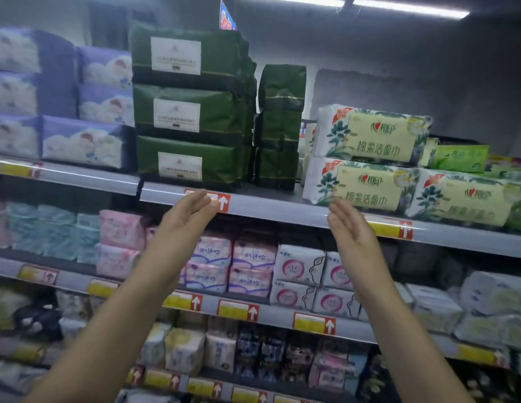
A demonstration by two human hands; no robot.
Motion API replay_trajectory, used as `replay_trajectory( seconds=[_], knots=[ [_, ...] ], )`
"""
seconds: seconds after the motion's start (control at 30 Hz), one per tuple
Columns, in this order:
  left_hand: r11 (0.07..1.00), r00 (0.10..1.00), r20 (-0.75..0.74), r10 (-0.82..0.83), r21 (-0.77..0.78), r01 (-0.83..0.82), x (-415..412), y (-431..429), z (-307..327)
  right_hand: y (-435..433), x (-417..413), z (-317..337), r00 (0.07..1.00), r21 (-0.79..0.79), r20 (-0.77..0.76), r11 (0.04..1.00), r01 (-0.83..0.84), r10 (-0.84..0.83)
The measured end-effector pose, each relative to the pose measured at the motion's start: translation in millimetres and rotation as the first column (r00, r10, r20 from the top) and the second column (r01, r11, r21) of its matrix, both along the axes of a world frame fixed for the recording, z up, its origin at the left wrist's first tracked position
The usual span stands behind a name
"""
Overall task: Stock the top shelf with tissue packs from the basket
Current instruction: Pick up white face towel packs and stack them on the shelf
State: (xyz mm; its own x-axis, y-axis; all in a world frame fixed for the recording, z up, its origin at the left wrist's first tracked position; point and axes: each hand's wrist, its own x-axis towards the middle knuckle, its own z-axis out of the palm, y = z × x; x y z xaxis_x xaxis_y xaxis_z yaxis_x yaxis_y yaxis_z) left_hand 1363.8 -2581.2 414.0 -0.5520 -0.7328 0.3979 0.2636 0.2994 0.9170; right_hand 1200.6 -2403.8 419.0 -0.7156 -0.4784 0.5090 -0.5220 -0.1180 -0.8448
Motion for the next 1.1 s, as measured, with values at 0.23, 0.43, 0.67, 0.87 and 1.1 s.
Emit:
replay_trajectory(
  seconds=[0.23,0.43,0.67,0.87,1.1],
  knots=[
    [0.999,0.998,0.066,0.011,0.051,-0.015,10.2,-2.1,-32.9,-7.9,12.1,-34.7,0.994,0.025,0.107,1.0,0.002,-0.005],
    [0.993,0.991,0.134,0.017,0.117,-0.033,21.2,-9.7,-74.8,-16.5,20.3,-74.3,0.981,0.079,0.19,0.997,0.021,-0.036],
    [0.978,0.981,0.195,0.021,0.198,-0.061,33.3,-21.7,-117.8,-31.7,30.7,-120.4,0.963,0.173,0.268,0.985,-0.019,-0.029],
    [0.95,0.963,0.259,0.071,0.278,-0.145,36.2,-37.8,-154.6,-41.6,32.3,-151.1,0.94,0.231,0.338,0.972,-0.047,-0.035],
    [0.936,0.948,0.318,0.035,0.322,-0.142,37.7,-51.2,-203.8,-54.1,22.0,-196.3,0.911,0.294,0.41,0.952,-0.091,-0.039]
  ],
)
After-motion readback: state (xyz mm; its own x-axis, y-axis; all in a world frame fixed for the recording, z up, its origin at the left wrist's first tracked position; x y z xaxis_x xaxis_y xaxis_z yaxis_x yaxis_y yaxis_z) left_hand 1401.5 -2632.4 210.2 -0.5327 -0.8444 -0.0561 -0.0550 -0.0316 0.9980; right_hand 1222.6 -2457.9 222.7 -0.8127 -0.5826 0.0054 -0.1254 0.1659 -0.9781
